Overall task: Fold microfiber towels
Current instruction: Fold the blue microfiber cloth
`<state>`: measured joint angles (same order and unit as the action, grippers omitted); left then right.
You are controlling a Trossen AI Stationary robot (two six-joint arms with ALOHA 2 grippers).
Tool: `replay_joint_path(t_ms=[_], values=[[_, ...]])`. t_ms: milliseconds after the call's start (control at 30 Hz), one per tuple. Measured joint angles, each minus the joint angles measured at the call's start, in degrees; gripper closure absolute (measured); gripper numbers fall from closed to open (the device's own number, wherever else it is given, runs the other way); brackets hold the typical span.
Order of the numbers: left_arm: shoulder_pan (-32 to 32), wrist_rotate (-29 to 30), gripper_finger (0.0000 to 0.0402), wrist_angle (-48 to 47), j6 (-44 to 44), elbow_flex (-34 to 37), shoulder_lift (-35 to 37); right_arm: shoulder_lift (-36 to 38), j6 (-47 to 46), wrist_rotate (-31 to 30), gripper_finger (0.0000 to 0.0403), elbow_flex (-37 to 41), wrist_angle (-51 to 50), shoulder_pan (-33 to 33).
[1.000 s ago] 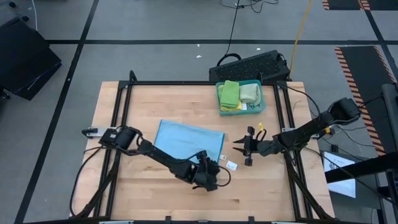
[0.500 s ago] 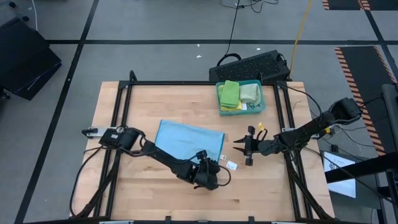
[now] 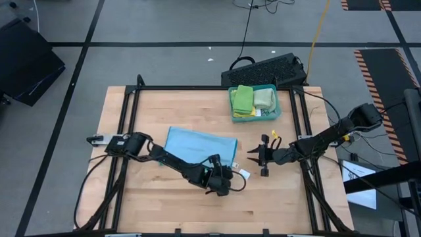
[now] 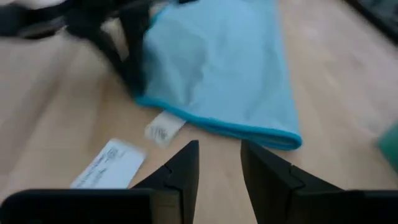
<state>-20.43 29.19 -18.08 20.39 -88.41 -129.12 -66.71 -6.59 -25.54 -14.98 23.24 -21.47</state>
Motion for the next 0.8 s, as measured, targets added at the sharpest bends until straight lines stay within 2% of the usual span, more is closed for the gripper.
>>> replay_joint_path(t_ms=[167, 333, 533, 700, 800], values=[[-3.2, -0.5, 0.0396, -2.0, -2.5, 0.0, 5.4, -1.2, 0.6, 6.2, 0.0273, 0.0, 2.5, 0.0], [-5.1, -0.2, 0.0397, -6.2, -2.3, 0.0, 8.6, -5.4, 4.8, 6.4, 0.0217, 0.0, 9.6, -1.8], [-7.4, 2.6, 0.0394, -11.4, 0.9, -0.1, 11.5, -14.1, 13.0, 6.5, 0.0147, -0.5, 18.4, -5.5], [-8.9, 3.5, 0.0396, -16.7, 4.9, 0.0, 12.7, -20.1, 16.8, 2.1, 0.0139, -3.9, 18.9, -5.8], [-10.0, 4.1, 0.0395, -18.3, 6.8, -0.1, 13.0, -23.2, 19.2, 3.8, 0.0149, -6.4, 19.0, -5.4]])
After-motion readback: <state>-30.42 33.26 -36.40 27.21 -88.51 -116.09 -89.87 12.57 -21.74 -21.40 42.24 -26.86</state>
